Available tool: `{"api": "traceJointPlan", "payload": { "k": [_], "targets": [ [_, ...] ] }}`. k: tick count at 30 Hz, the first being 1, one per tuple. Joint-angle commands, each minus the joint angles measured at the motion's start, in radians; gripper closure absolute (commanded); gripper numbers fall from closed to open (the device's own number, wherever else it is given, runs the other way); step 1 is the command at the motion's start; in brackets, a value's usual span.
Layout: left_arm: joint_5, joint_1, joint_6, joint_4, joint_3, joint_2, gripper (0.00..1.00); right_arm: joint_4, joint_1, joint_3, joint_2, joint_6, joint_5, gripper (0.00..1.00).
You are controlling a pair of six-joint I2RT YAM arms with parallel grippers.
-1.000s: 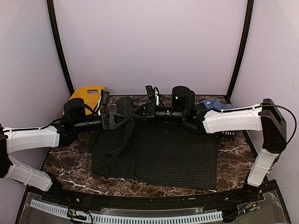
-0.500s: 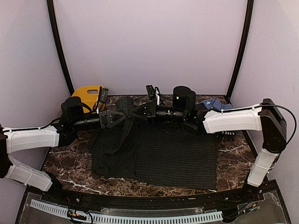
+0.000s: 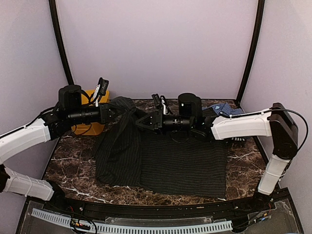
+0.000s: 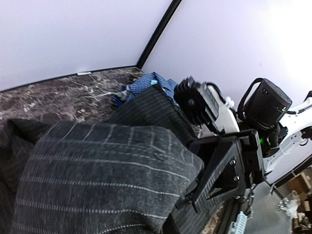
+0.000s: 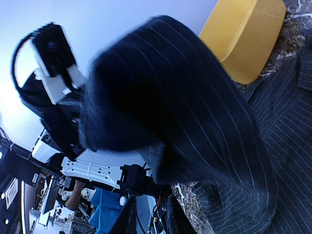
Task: Fold and stack the long sleeve shirts
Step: Pass from the right arm to the left, then pass from the left arm to the right
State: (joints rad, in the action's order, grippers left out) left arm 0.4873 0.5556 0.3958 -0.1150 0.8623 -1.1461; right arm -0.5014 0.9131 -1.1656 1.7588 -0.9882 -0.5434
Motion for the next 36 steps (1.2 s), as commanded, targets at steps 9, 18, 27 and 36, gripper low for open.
{"api": "traceJointPlan", "payload": {
  "k": [9, 18, 27, 36],
  "targets": [
    [0.0, -0.008, -0.262, 0.452, 0.279, -0.131, 1.0, 0.226, -0.009, 0.001, -0.055, 0.279, 0.083, 0.48],
    [0.152, -0.008, -0.35, 0.485, 0.311, -0.146, 1.0, 0.432, -0.028, -0.089, -0.053, 0.66, 0.102, 0.24],
    [0.109, -0.008, -0.494, 0.597, 0.4, -0.29, 1.0, 0.529, -0.035, -0.107, -0.065, 0.764, 0.134, 0.22],
    [0.016, -0.033, -0.719, 0.869, 0.614, -0.57, 1.0, 0.536, -0.078, 0.017, -0.144, 0.743, 0.192, 0.22]
  ]
}}
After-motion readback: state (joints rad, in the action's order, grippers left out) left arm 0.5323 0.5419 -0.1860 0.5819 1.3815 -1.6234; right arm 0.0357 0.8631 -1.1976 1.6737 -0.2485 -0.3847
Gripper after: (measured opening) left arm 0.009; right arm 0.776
